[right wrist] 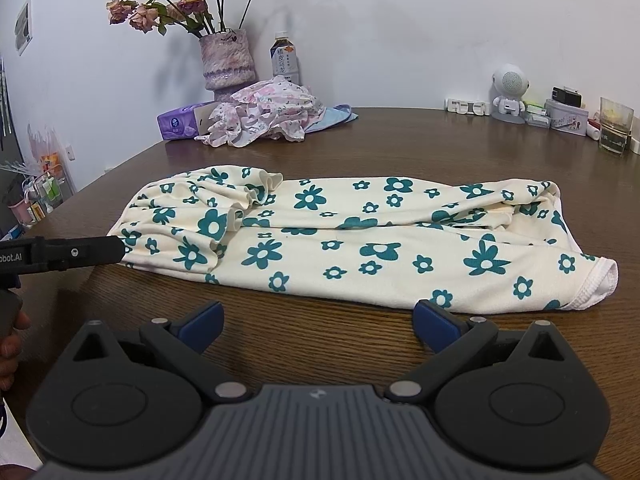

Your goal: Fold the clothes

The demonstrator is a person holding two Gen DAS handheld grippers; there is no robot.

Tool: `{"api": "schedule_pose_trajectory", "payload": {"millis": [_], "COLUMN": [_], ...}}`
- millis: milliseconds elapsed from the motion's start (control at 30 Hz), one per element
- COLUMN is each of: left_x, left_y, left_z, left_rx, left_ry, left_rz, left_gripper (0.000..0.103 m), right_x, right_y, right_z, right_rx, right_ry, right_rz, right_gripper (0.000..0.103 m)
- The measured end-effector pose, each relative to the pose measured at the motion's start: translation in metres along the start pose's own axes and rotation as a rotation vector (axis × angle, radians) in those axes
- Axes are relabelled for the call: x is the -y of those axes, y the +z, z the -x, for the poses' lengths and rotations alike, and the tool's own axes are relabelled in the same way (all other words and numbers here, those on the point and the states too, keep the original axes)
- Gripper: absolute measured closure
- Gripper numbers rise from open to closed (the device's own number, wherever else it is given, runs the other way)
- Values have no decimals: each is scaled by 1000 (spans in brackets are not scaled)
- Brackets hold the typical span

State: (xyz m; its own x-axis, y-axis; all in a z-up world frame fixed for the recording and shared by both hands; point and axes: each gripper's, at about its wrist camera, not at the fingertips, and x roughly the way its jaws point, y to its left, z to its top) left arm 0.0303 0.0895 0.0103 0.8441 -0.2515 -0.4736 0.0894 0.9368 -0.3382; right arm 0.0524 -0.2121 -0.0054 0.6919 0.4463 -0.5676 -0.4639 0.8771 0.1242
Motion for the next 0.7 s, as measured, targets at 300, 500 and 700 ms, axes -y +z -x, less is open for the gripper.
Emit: {"api": "schedule_pose_trajectory", "payload": {"millis": [300, 500, 700], "left_x": [0, 0, 1], "left_y": [0, 0, 0], "left_z": [0, 0, 1], "left_rx": [0, 0, 0], "left_ry": [0, 1, 1], "left_rz": [-1, -1, -1], "left_gripper": [6, 6, 6], "right_x": [0, 1, 1], "right_y": [0, 0, 0], "right_z": [0, 0, 0], "right_rx": [-2, -3, -2], "right_ry": [2, 3, 4], "right_rz": [-3, -5, -8], "right_gripper": [0, 0, 0]}}
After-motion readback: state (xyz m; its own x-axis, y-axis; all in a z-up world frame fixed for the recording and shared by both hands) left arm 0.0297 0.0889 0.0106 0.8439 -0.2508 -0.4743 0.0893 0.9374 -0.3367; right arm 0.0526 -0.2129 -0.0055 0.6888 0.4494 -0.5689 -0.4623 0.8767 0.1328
